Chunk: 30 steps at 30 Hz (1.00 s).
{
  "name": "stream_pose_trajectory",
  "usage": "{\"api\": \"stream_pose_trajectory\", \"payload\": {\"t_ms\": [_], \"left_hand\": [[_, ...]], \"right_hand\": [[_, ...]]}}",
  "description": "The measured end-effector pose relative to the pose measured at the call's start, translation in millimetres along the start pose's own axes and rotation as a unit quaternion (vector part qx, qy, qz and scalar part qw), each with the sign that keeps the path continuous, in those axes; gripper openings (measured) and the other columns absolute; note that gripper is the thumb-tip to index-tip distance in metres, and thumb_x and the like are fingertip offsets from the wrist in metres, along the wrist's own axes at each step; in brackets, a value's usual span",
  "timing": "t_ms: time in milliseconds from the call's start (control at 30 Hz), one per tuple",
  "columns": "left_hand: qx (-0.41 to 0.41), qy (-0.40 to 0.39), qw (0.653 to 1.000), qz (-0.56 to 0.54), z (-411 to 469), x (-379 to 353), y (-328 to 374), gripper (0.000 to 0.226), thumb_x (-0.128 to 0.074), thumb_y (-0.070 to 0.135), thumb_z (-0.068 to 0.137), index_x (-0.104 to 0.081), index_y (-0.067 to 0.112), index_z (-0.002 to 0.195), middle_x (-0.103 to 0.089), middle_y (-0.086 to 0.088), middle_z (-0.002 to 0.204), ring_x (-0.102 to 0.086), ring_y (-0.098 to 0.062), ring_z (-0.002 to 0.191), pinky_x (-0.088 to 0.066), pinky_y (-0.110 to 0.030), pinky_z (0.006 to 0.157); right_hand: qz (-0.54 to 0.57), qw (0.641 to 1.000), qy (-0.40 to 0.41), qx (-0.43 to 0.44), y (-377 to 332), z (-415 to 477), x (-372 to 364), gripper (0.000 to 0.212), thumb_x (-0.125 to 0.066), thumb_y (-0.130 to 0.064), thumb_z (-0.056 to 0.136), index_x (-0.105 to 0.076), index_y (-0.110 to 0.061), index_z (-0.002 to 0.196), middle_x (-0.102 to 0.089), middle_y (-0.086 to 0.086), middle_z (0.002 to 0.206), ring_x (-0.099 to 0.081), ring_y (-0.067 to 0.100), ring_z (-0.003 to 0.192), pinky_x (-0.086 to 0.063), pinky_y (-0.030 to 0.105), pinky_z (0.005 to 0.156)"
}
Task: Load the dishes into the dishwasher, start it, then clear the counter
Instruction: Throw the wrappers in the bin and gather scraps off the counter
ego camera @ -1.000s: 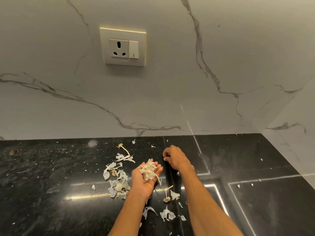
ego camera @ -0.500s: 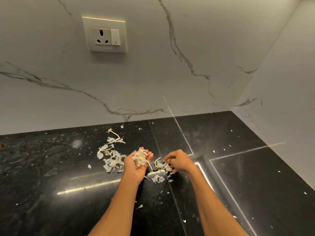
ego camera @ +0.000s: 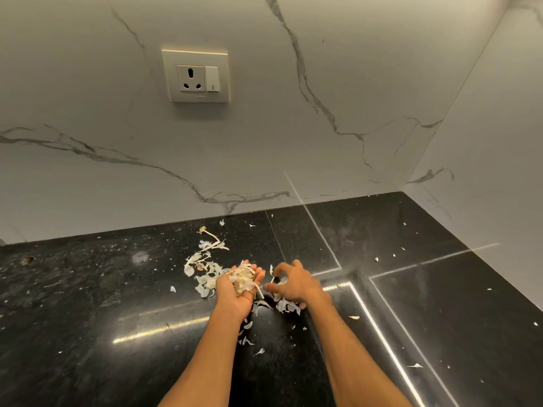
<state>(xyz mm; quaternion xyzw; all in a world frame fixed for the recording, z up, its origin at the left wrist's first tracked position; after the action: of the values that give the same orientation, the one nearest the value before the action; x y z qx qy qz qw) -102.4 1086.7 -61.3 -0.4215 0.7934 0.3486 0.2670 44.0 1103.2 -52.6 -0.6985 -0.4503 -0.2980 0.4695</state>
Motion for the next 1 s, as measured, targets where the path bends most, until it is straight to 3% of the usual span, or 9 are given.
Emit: {"api": "stream_pose_trajectory", "payload": {"t_ms": [167,267,367,433,633,733,833,933,1000], "left_hand": [[0.004,-0.002,1.0,0.005,-5.0,3.5,0.4,0.033,-0.031,0.017,0.101,-0.056,-0.005,0.098,-0.059,-0.022,0.097,-0.06,-0.034,0.085,-0.058,-0.044,0.057],[0.006,-0.004,1.0,0.003,-10.7,7.3,-1.1,0.033,-0.031,0.017,0.101,-0.055,-0.006,0.102,-0.059,-0.022,0.096,-0.06,-0.034,0.084,-0.058,-0.044,0.058],[0.006,0.002,1.0,0.005,-13.1,12.4,-2.5,0.033,-0.03,0.016,0.101,-0.054,-0.006,0.104,-0.059,-0.023,0.097,-0.06,-0.034,0.085,-0.059,-0.043,0.057],[0.008,0.002,1.0,0.009,-15.0,13.5,-4.3,0.033,-0.029,0.014,0.101,-0.055,-0.006,0.103,-0.059,-0.023,0.096,-0.06,-0.034,0.085,-0.059,-0.044,0.058],[0.015,-0.003,1.0,0.007,-19.4,15.0,-7.1,0.031,-0.031,0.015,0.101,-0.056,-0.003,0.098,-0.058,-0.022,0.094,-0.059,-0.034,0.083,-0.057,-0.045,0.06],[0.02,0.0,1.0,0.016,-18.9,17.6,-5.7,0.031,-0.031,0.015,0.101,-0.056,-0.004,0.097,-0.058,-0.022,0.092,-0.058,-0.034,0.082,-0.057,-0.045,0.06],[0.025,0.008,0.999,0.034,-17.4,18.4,-6.4,0.033,-0.03,0.016,0.101,-0.057,-0.003,0.099,-0.058,-0.022,0.094,-0.058,-0.034,0.083,-0.058,-0.043,0.06],[0.037,-0.001,0.999,0.029,-15.2,11.8,-14.0,0.034,-0.029,0.017,0.1,-0.056,-0.003,0.108,-0.059,-0.023,0.097,-0.059,-0.033,0.085,-0.058,-0.041,0.067],[0.041,-0.02,0.999,0.025,-18.2,4.6,-21.7,0.037,-0.029,0.017,0.099,-0.056,-0.004,0.112,-0.063,-0.023,0.096,-0.062,-0.031,0.083,-0.056,-0.038,0.065]], "right_hand": [[-0.021,0.999,0.018,0.033,-4.2,-14.2,-3.6,0.018,-0.054,-0.037,0.093,-0.06,-0.032,0.11,-0.046,0.0,0.119,-0.055,0.025,0.114,-0.048,0.045,0.093],[0.05,0.998,-0.016,0.02,3.2,-22.0,-2.0,0.017,-0.06,-0.033,0.09,-0.064,-0.028,0.106,-0.041,-0.001,0.115,-0.055,0.023,0.114,-0.05,0.044,0.094],[0.047,0.997,-0.06,-0.002,4.4,-31.0,-7.8,0.041,-0.079,-0.033,0.075,-0.061,-0.025,0.111,-0.039,0.0,0.121,-0.052,0.024,0.114,-0.052,0.04,0.091],[0.013,0.999,-0.037,-0.013,1.1,-34.9,-7.6,0.043,-0.083,-0.028,0.07,-0.061,-0.024,0.107,-0.041,-0.001,0.117,-0.056,0.023,0.104,-0.055,0.04,0.087],[-0.009,0.995,0.091,-0.044,-9.2,-38.0,-8.3,0.007,-0.068,-0.013,0.078,-0.067,-0.018,0.083,-0.071,0.005,0.09,-0.067,0.024,0.088,-0.055,0.032,0.078],[0.072,0.988,0.101,-0.094,2.0,-38.5,-9.6,0.005,-0.072,-0.011,0.075,-0.072,-0.012,0.079,-0.072,0.006,0.081,-0.068,0.019,0.078,-0.054,0.028,0.069],[0.272,0.949,0.079,-0.14,9.1,-41.1,-2.3,0.005,-0.073,-0.002,0.072,-0.075,-0.005,0.075,-0.069,0.003,0.069,-0.061,0.012,0.061,-0.059,0.031,0.061],[0.433,0.894,0.03,-0.11,-14.2,-46.7,10.5,0.015,-0.069,0.01,0.068,-0.074,-0.004,0.071,-0.071,0.004,0.068,-0.064,0.013,0.062,-0.056,0.027,0.055],[0.44,0.895,0.002,-0.074,-37.2,-48.6,15.1,0.018,-0.069,0.012,0.067,-0.073,-0.006,0.07,-0.071,0.005,0.069,-0.064,0.013,0.061,-0.054,0.025,0.054]]}}
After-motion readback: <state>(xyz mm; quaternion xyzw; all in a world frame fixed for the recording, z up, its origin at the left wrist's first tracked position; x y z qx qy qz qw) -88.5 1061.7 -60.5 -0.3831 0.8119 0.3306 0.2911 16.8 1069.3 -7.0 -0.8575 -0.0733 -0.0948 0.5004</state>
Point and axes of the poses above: each hand's wrist, its own z-axis towards the middle knuckle, its own x-axis out of the back of the hand, y = z × x, the point moved 7 cm from there along z, towards the middle knuckle
